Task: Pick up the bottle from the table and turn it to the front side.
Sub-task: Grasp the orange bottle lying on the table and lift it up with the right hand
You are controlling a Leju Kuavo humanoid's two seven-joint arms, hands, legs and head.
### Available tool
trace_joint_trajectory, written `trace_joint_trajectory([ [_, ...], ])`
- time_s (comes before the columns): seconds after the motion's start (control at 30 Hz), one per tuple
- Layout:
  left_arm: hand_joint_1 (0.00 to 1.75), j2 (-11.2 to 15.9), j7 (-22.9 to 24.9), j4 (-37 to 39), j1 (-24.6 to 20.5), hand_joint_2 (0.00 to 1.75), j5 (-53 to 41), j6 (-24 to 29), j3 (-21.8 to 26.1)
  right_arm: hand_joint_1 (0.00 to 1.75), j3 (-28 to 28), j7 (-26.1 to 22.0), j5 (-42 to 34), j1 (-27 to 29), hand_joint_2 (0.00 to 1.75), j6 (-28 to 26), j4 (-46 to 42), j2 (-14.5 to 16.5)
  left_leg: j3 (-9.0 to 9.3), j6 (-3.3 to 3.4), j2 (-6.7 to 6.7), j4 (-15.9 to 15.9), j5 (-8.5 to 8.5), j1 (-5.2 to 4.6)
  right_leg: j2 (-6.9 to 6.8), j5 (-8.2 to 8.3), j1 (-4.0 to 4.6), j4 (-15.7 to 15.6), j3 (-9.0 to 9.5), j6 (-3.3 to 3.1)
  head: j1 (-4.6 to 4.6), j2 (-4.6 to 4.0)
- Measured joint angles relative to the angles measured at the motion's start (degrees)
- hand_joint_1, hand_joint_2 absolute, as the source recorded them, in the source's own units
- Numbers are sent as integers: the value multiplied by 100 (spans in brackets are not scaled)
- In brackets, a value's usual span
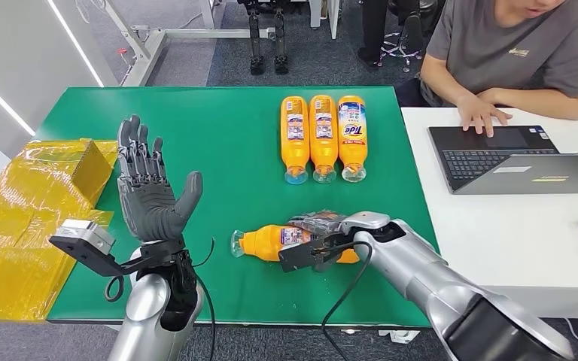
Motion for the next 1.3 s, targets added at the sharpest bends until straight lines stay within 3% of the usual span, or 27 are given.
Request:
trace_joint_trajectory([
  [0.03, 0, 0, 0, 0, 0, 175, 4, 1, 0, 2, 20, 28, 2, -1, 175, -26, 6, -11, 0, 0, 0, 0, 0, 0, 0, 0, 0, 0, 0, 0, 0, 0],
  [0.07, 0, -1, 0, 0, 0, 175, 9, 3, 0, 35, 42, 56, 3, 0, 175, -54, 13, -22, 1, 0, 0, 0, 0, 0, 0, 0, 0, 0, 1, 0, -1, 0],
  [0.17, 0, -2, 0, 0, 0, 175, 25, 22, 0, 164, 96, 141, 8, -2, 175, -110, 38, -46, 4, 0, 0, 0, 0, 0, -1, 1, 0, -1, 6, 1, 0, 0],
  [0.2, 0, -2, 0, 0, 1, 175, 30, 33, 0, 175, 109, 172, 14, -3, 175, -125, 45, -54, 6, 0, -1, 0, 0, 0, -1, 1, 0, -1, 8, 1, 1, 0],
  [0.57, 0, -2, 0, 0, 9, 175, 43, 31, 0, 175, 218, 353, 53, -25, 175, -494, 100, -102, 23, 1, -1, 0, 0, 0, -1, 2, 0, -4, 27, 2, 1, 0],
  [0.8, 0, 1, 0, -25, 130, 175, -49, 62, 7, 175, 175, 612, 11, 191, 175, -1526, 32, -103, 23, 1, 0, 0, 0, 0, 0, 1, 0, -4, 26, 2, 0, 0],
  [1.03, 0, 11, 0, -167, 321, 175, -133, 156, 9, 175, -231, 879, -44, 643, 175, -2586, -349, -120, 21, 2, 0, -1, -1, 0, 1, 1, 0, -4, 26, 2, 1, 0],
  [1.3, 0, 11, 0, -255, 417, 175, -160, 218, 9, 175, -715, 964, -144, 1062, 175, -3241, -762, -120, 17, 2, -3, -1, -2, 1, -3, 0, 1, -3, 22, 2, 1, 0],
])
